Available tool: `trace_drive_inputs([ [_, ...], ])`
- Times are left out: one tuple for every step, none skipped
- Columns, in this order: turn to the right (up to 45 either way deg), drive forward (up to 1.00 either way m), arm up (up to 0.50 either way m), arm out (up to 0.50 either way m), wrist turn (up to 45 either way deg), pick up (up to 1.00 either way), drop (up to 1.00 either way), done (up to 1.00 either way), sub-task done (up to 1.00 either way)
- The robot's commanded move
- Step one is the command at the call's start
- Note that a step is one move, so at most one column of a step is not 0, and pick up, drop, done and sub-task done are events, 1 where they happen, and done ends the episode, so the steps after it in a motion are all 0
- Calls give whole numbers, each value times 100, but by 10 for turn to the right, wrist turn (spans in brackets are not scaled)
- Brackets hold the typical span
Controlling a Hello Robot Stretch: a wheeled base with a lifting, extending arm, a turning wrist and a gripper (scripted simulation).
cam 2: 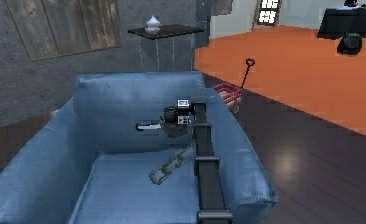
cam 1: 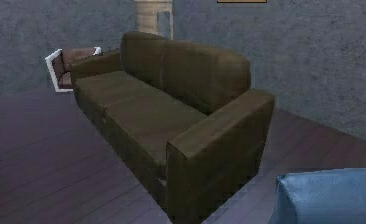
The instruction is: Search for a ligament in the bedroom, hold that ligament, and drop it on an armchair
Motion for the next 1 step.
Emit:
trace_drive_inputs([
  [0,0,0,0,0,0,0,100,0],
])
